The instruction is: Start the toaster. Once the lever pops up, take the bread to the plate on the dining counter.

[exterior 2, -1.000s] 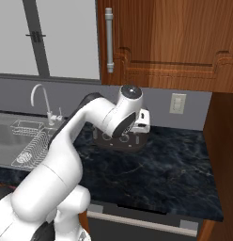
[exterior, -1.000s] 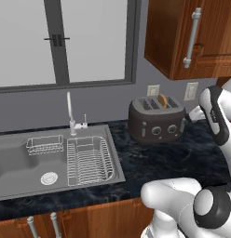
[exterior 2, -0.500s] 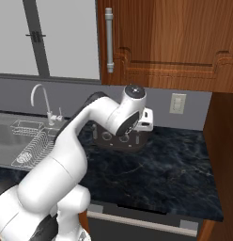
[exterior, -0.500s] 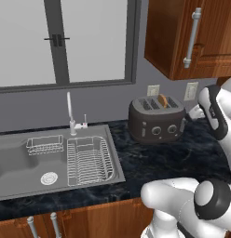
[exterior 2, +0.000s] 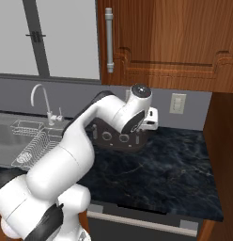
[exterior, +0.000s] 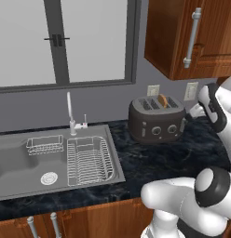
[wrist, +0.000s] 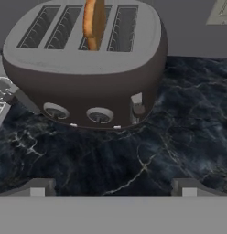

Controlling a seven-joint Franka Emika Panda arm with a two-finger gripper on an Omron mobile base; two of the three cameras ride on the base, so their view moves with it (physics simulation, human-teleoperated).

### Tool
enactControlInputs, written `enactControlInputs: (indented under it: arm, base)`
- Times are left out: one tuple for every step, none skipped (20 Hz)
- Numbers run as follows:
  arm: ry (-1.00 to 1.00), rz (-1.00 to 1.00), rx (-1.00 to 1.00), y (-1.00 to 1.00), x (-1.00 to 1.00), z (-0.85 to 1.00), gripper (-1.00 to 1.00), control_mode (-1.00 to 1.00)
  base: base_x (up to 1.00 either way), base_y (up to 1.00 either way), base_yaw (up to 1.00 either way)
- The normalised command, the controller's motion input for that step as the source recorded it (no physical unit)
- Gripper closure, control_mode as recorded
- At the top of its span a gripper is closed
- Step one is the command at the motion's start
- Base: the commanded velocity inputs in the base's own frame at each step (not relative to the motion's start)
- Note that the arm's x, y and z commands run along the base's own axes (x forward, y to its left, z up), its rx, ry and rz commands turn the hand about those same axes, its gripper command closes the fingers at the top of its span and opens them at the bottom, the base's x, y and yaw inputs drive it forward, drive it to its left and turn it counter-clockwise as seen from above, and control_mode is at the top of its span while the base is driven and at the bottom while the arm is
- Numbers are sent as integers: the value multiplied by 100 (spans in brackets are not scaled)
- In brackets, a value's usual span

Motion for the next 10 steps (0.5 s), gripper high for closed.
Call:
enactControlInputs:
  arm:
    - [0, 0, 0, 0, 26, -14, -100, -100]
    - [0, 0, 0, 0, 25, -11, -100, -100]
    - [0, 0, 0, 0, 25, -10, -100, -100]
    - [0, 0, 0, 0, 20, -8, -100, -100]
    - [0, 0, 0, 0, 16, -10, -100, -100]
    - [0, 0, 0, 0, 16, -13, -100, -100]
    - [0, 0, 0, 0, 16, -14, -100, -100]
    - [0, 0, 0, 0, 18, -15, -100, -100]
    - [0, 0, 0, 0, 21, -17, -100, -100]
    - [0, 0, 0, 0, 21, -18, -100, -100]
  base:
    - [0, 0, 0]
    - [0, 0, 0]
    - [0, 0, 0]
    - [0, 0, 0]
    - [0, 0, 0]
    - [0, 0, 0]
    - [0, 0, 0]
    - [0, 0, 0]
    - [0, 0, 0]
    - [0, 0, 0]
